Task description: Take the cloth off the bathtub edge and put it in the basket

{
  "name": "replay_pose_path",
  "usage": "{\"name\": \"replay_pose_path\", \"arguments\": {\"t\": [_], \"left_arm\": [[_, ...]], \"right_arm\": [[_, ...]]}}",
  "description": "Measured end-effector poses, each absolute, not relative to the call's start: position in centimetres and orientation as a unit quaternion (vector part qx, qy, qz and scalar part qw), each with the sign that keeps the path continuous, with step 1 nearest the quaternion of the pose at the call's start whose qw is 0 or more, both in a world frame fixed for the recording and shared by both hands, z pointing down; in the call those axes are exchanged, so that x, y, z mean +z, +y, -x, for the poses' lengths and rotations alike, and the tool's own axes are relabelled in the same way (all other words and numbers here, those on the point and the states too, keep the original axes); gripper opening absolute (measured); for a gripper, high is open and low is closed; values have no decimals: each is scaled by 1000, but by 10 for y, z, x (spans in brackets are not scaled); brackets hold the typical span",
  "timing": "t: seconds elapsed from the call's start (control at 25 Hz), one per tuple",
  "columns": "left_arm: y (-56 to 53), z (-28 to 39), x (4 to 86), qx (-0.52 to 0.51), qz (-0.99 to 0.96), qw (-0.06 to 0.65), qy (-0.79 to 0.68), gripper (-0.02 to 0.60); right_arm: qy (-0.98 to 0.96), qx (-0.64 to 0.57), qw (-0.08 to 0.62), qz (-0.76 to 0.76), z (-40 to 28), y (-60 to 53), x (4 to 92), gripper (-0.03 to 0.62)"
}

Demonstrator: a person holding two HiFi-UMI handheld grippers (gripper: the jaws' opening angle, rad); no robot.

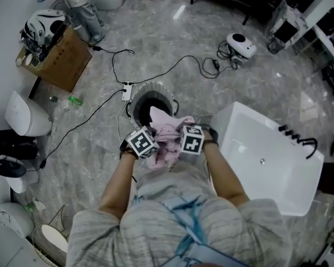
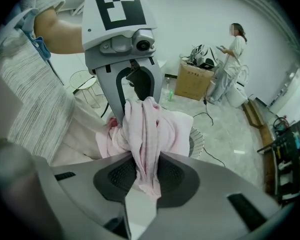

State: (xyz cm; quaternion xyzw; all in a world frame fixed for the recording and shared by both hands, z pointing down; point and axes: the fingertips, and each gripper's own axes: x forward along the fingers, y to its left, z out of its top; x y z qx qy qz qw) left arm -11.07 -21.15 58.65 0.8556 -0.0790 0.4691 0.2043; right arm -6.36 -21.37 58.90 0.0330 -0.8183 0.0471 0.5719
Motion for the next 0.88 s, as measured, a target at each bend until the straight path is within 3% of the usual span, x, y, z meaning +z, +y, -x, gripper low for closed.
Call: {"name": "replay_pose_path", "arguments": {"t": [0.88], "left_arm": [[-356, 191, 598, 479, -845, 216, -101, 163]], "right_arm": [[-815, 5, 580, -12, 144, -363, 604, 106]]}}
